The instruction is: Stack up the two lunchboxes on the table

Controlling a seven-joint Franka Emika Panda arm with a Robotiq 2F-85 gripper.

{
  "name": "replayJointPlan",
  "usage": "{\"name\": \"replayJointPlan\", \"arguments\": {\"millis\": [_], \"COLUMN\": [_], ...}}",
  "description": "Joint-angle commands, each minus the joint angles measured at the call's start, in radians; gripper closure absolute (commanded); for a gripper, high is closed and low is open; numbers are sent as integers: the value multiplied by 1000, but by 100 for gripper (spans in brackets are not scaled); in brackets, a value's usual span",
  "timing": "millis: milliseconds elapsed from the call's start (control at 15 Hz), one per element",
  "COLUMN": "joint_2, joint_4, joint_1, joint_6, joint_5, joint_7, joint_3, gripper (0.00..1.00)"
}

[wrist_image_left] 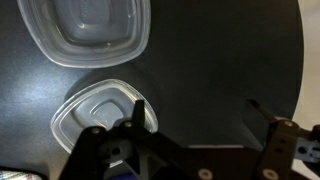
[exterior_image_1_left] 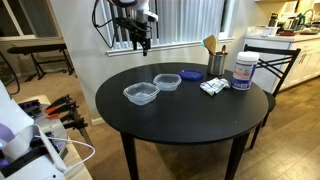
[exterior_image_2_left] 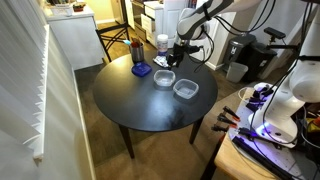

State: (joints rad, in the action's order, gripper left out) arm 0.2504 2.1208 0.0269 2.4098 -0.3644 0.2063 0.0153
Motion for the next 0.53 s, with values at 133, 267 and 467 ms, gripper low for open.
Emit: {"name": "replayJointPlan", "arguments": {"millis": [133, 267, 467], "joint_2": [-7, -8, 24], "joint_4": [-1, -1, -9], "joint_1": [-27, -27, -17], "joint_6": [0, 0, 47], "joint_5": [11, 11, 17], "joint_7": [-8, -8, -96], "joint_3": [-31, -32, -21], "gripper": [0, 0, 0]}}
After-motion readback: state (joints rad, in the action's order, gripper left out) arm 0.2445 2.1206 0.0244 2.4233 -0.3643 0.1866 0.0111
